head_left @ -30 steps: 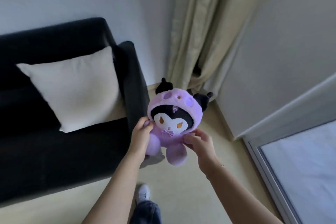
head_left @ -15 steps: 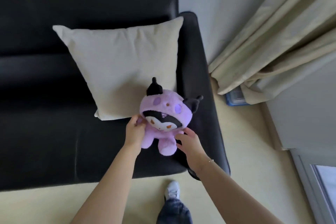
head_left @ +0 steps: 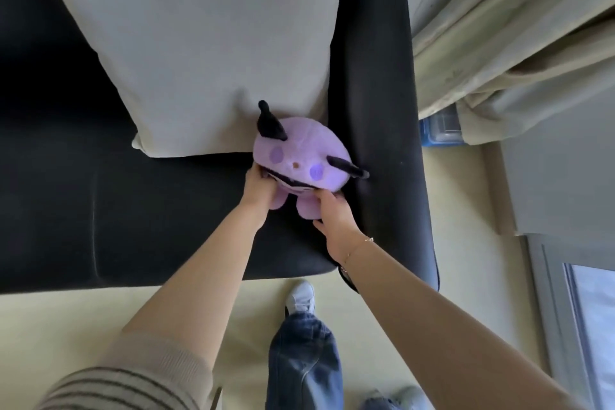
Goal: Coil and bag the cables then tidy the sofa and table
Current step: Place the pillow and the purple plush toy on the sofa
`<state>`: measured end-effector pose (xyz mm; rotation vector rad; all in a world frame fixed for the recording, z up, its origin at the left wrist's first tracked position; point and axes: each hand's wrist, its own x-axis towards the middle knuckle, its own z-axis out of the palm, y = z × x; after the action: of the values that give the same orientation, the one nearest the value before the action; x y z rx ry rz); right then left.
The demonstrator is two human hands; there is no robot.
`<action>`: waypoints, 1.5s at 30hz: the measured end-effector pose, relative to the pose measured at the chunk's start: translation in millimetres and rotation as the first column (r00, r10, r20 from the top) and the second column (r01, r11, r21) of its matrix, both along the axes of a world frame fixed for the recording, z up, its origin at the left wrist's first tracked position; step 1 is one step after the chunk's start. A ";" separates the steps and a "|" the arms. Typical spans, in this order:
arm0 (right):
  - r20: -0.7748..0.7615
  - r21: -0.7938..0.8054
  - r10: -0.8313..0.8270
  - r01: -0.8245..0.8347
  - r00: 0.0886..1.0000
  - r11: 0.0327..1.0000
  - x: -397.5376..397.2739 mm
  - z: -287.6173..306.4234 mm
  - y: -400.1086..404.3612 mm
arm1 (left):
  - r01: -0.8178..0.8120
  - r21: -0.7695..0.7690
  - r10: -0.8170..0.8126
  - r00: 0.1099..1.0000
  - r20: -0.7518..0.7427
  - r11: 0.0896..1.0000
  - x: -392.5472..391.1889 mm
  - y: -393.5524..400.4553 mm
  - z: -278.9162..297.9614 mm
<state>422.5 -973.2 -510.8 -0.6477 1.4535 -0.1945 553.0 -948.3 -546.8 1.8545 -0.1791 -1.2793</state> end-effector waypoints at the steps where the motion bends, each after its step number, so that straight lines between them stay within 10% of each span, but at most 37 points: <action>1: 0.007 -0.004 -0.008 0.008 1.000 1.000 -4.7 1.3 1.6 | 0.001 0.000 -0.001 1.000 0.017 1.000 -1.6 1.5 3.1; 8: 0.070 -0.029 0.020 -0.018 0.997 0.999 -44.3 37.8 27.8 | -0.177 0.012 0.162 0.926 0.342 0.984 -39.8 46.7 37.9; 19: 0.074 -0.165 0.295 -0.280 0.953 0.946 -209.1 80.1 146.8 | -0.272 -0.001 0.266 0.942 0.202 0.962 -206.7 202.5 74.9; 36: -0.130 0.156 0.585 -0.566 0.801 0.809 -272.3 -148.4 438.6 | -0.468 0.423 0.447 0.881 0.155 0.776 -303.6 550.4 -98.6; 42: -0.121 0.275 0.548 -0.502 0.828 0.820 -273.5 -221.1 509.6 | -0.663 0.563 0.601 0.727 0.331 0.493 -316.1 615.3 -168.3; 45: -0.105 0.223 0.530 -0.499 0.841 0.837 -276.3 -241.4 523.1 | -0.693 0.602 0.777 0.603 0.181 0.398 -321.0 627.1 -192.1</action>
<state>146.2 -450.1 -752.2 -0.8926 1.3765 0.4272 232.0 -321.2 -738.9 1.9664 1.2009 -0.8050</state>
